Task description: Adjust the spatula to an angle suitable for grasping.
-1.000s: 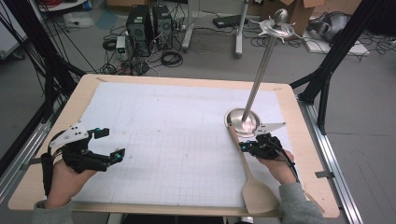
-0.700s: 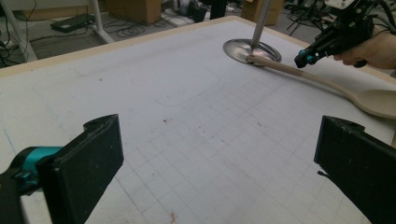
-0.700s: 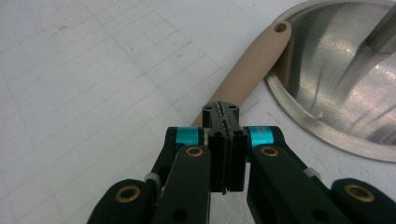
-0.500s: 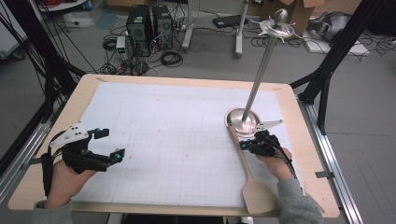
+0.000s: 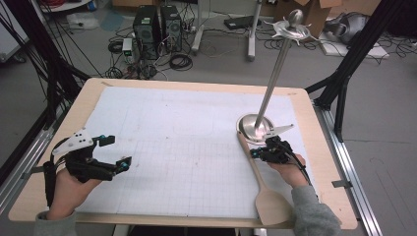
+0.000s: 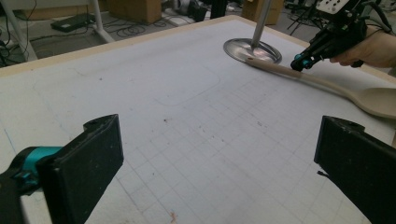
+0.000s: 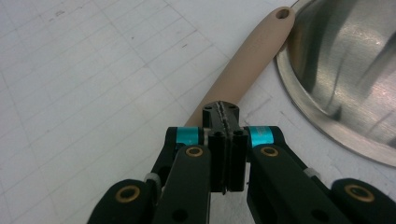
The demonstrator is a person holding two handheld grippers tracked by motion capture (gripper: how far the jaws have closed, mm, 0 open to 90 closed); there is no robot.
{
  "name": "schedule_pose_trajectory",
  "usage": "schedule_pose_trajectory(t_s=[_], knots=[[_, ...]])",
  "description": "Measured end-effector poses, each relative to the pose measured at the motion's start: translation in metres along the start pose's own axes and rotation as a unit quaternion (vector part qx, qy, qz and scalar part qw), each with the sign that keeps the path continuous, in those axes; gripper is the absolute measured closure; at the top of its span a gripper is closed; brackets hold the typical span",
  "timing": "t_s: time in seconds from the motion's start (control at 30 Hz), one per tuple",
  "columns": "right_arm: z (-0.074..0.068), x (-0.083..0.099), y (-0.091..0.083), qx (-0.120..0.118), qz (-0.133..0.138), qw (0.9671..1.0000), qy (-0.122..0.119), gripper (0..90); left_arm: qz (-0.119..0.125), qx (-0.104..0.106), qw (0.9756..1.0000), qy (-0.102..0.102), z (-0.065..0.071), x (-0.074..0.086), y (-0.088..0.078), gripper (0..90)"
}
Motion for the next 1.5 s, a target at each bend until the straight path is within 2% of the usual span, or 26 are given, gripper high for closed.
schedule_pose_trajectory(t_s=[0.4, 0.5, 0.8, 1.1, 1.4, 1.5], knots=[[-0.004, -0.002, 0.006, -0.018, 0.003, 0.9997, -0.014, 90.0, -0.003, 0.000, 1.0000, 0.000, 0.001, 0.001, 0.002, 1.7], [-0.008, -0.004, 0.009, -0.031, 0.005, 0.9991, -0.029, 90.0, -0.002, 0.000, 1.0000, 0.001, 0.001, 0.000, 0.001, 1.7], [-0.020, -0.014, 0.017, -0.048, -0.011, 0.9972, -0.057, 90.0, 0.000, -0.001, 1.0000, 0.001, 0.001, 0.000, 0.000, 1.7], [-0.024, -0.018, 0.023, -0.061, -0.013, 0.9959, -0.066, 90.0, -0.002, -0.004, 1.0000, 0.000, 0.001, 0.001, -0.001, 1.7], [-0.032, -0.029, 0.035, -0.066, -0.021, 0.9941, -0.083, 90.0, 0.001, -0.003, 1.0000, 0.000, 0.001, 0.000, -0.003, 1.7], [-0.033, -0.032, 0.038, -0.058, -0.027, 0.9939, -0.089, 90.0, 0.001, -0.006, 1.0000, -0.001, 0.000, 0.001, -0.005, 1.7]])
Point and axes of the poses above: each handheld gripper's, and its own axes: y roughly forward along the jaws, x roughly out of its underside, z roughly to its right, the point moved 4 cm from there along y, roughly forward along the jaws, and after that the axes turned 5 degrees about z, right-handed, at the moved point
